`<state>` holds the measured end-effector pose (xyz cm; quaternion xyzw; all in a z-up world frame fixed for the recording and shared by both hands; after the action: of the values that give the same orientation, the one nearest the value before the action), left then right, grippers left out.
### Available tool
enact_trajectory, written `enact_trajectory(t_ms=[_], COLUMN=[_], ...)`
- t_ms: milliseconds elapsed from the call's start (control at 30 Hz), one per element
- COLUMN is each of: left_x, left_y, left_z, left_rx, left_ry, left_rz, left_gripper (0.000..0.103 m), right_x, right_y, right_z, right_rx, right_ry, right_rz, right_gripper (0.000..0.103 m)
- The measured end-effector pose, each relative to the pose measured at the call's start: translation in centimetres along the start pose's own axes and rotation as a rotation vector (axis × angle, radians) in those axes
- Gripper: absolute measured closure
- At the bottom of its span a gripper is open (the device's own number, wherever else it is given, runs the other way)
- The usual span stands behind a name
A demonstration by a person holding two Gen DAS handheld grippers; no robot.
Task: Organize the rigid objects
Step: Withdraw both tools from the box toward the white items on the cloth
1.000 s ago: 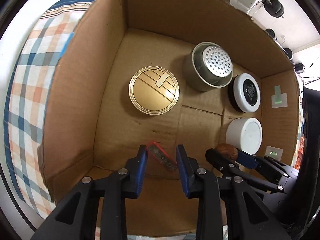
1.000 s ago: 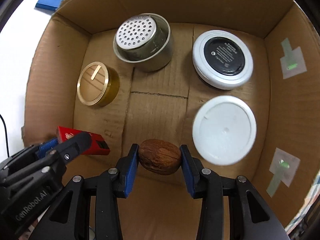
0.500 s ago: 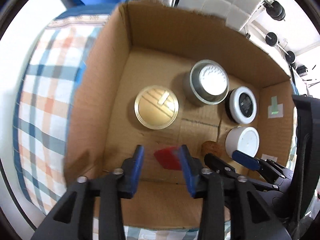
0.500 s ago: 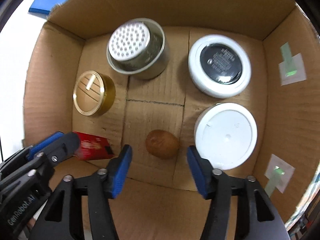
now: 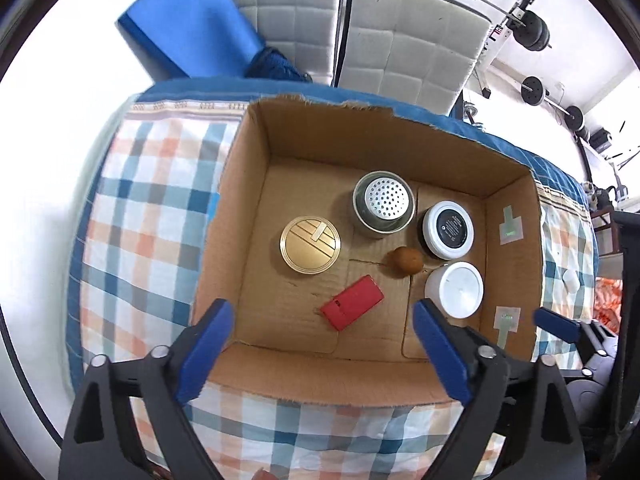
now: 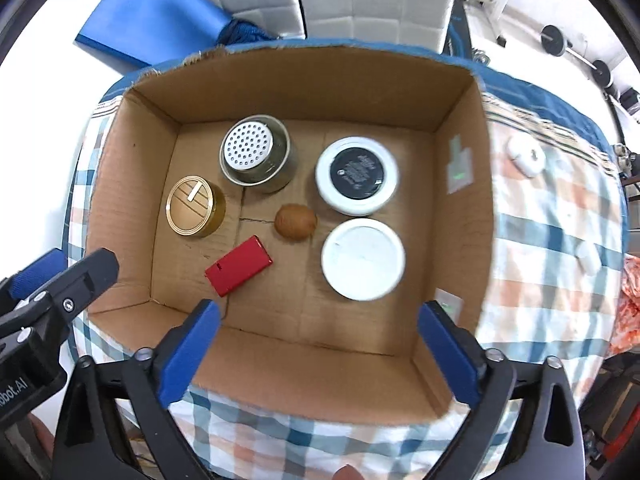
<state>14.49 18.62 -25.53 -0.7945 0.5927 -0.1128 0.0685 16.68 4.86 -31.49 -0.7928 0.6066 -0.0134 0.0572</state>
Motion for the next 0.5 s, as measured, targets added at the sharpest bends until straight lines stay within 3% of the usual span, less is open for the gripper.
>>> enact_trajectory(t_ms=[100,500], left_x=[0.2,2.6], left_y=[0.2,2.2], left_z=[-1.4,-6.9], left_rx=[0.023,0.092], left_ry=[-0.014,0.011], left_rz=[0.02,0.044], left_gripper=[0.0,0.0], right_x=[0.9,1.6], right_y=[0.9,4.1], right_z=[-1.8,-9.7], right_rx=[0.025,0.129], right_ry=[0.017,0.001], right_rz=[0.004,0.014], right_gripper=[0.0,0.0])
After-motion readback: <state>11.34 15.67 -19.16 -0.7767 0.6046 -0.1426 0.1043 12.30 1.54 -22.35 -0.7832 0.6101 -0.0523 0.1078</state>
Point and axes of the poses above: each gripper's, at about its wrist camera, not at the fingertips, and z roughly the way its jaws point, x to its right, y to its underside, the point moved 10 cm from there along z, roughly the way its jaws point, and after that the axes turned 4 degrees about y, right-handed, at the moved point
